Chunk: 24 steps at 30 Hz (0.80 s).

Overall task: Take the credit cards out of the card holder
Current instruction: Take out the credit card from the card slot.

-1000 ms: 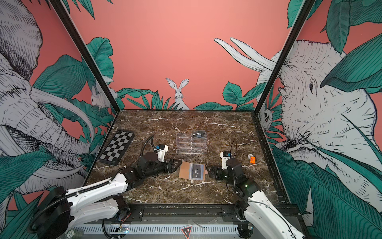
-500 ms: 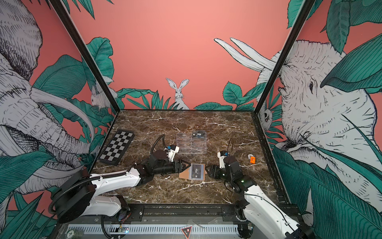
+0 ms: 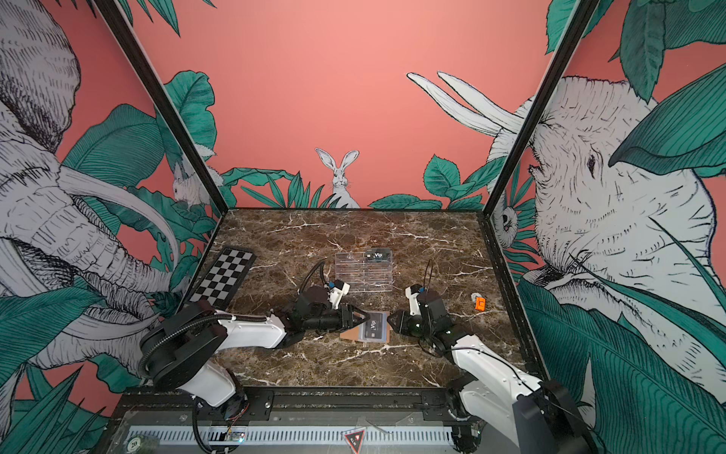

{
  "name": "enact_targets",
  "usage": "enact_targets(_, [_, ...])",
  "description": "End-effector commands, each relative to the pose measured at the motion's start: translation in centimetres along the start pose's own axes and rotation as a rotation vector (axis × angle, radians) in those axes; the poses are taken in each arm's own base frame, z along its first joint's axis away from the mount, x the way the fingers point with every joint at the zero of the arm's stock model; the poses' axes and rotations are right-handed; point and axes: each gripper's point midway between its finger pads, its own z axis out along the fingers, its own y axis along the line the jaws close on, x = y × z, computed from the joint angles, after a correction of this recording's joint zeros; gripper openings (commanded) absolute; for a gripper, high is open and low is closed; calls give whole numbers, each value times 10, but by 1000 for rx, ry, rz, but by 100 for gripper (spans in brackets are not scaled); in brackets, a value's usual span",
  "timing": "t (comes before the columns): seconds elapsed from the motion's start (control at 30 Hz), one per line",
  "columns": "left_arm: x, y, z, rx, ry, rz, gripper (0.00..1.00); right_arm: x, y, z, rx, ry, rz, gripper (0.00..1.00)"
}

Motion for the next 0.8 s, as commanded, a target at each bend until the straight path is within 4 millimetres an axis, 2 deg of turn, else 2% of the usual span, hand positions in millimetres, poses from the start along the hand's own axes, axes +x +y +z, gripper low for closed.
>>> enact_targets(0.0, [-2,-9,0,47,-15,-2,51,-13,13,3,-54,-27,-13,26])
enact_targets(0.23, [-1,6,5,30,-30,-39,46,-10,10,14,-55,-3,1,16])
enact_targets(0.77, [7,33,11,20,-38,-113,41,3,-1,31,-23,44,7,12])
